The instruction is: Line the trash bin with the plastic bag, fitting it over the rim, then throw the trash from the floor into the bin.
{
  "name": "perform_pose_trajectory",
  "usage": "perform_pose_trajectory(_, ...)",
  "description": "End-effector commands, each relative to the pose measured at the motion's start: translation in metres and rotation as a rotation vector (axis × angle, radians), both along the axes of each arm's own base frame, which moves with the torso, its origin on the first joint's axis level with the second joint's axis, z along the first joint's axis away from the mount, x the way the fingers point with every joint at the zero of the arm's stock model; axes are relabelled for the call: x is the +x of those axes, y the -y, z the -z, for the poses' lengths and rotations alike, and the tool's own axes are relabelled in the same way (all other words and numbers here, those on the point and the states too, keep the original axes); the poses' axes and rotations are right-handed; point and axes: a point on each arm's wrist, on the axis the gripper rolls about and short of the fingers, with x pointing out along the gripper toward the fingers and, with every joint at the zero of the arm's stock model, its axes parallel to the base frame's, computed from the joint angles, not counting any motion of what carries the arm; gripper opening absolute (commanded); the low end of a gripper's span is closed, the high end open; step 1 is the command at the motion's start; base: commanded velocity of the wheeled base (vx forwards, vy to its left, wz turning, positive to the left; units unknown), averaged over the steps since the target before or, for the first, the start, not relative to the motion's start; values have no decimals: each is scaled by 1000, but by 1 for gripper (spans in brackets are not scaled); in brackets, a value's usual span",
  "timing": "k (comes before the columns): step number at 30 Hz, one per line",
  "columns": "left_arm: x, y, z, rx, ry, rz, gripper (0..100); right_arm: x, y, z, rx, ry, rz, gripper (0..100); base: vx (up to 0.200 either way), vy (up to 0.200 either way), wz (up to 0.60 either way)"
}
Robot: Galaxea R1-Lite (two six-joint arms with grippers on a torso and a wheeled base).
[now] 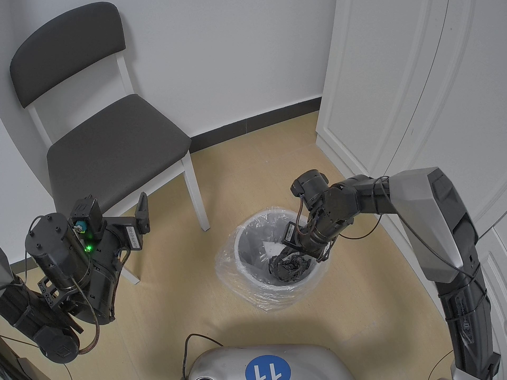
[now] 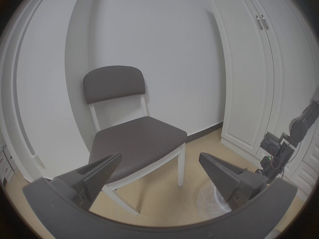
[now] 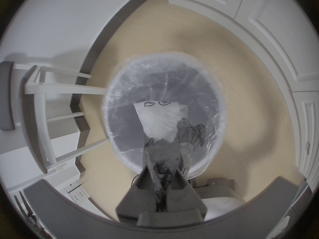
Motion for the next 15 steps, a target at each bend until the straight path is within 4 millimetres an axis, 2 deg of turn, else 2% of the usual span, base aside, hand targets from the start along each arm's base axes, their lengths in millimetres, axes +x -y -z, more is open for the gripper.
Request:
perform_pose_trajectory(1,2,2,3,7,-12,0,100,3,-2,28,-23,-47,3,0,0,0,0)
perform_pose_trajectory(10,3,2,6,11,-19,0,100,-1,-8,22,-19,-43,-11,0,0,0,0)
perform_pose_trajectory(15,4,3,9,17,-30,0,100,2,-8,34,-20,-46,-6,0,0,0,0)
